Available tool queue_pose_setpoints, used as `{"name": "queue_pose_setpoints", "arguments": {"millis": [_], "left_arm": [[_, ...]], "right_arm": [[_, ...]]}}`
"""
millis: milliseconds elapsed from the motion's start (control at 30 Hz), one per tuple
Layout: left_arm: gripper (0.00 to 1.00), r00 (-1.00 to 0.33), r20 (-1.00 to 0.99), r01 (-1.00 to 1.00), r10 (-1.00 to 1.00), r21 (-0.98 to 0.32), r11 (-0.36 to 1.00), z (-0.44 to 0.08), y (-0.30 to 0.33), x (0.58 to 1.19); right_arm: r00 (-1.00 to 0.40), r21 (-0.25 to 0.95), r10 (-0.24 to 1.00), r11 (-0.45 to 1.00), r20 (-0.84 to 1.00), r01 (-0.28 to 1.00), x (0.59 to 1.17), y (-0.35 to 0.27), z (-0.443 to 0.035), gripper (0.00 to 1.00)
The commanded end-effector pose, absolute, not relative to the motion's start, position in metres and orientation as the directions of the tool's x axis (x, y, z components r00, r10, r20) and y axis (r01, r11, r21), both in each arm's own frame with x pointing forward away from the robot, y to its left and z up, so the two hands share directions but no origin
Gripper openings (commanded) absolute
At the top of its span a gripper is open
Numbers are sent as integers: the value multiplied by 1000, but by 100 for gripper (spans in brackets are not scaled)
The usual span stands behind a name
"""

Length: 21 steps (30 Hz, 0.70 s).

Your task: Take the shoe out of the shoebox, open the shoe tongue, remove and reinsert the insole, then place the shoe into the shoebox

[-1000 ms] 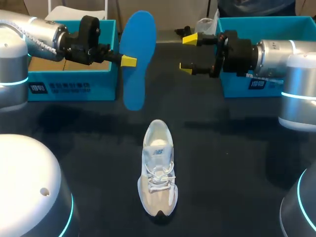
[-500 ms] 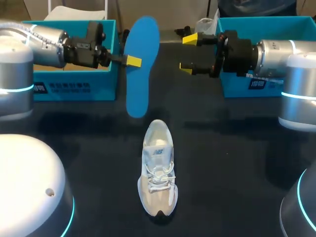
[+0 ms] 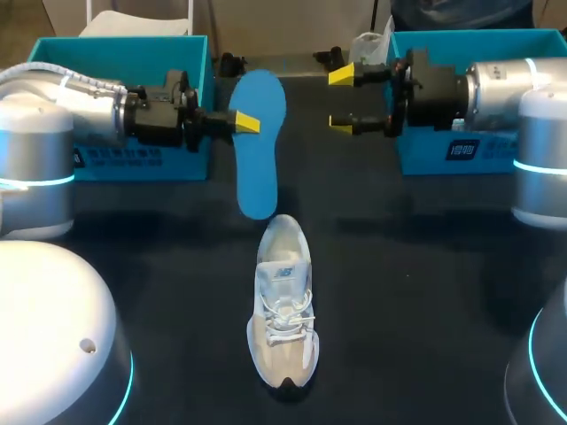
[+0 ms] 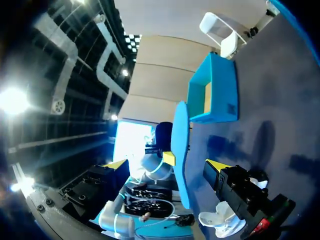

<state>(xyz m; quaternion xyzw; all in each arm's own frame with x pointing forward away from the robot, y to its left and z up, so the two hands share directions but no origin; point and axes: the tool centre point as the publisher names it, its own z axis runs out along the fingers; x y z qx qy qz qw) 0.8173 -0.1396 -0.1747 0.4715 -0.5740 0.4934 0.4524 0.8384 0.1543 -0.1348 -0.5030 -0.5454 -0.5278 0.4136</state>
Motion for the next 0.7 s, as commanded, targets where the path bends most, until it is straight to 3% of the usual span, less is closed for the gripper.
{"name": "queue_pose_setpoints", "arguments": {"millis": [33, 400, 700], "left_arm": [[0, -123, 987, -991, -103, -116, 66, -182, -149, 824], [0, 9, 996, -1000, -93, 10, 9, -197, -154, 840], [0, 9, 996, -1000, -93, 10, 9, -197, -154, 840]], "right_arm": [[-155, 165, 222, -28, 963, 986, 836, 146, -124, 100], [-132, 144, 463, 10, 877, 990, 832, 149, -106, 100], [-83, 98, 679, 15, 729, 995, 829, 158, -86, 100]]}}
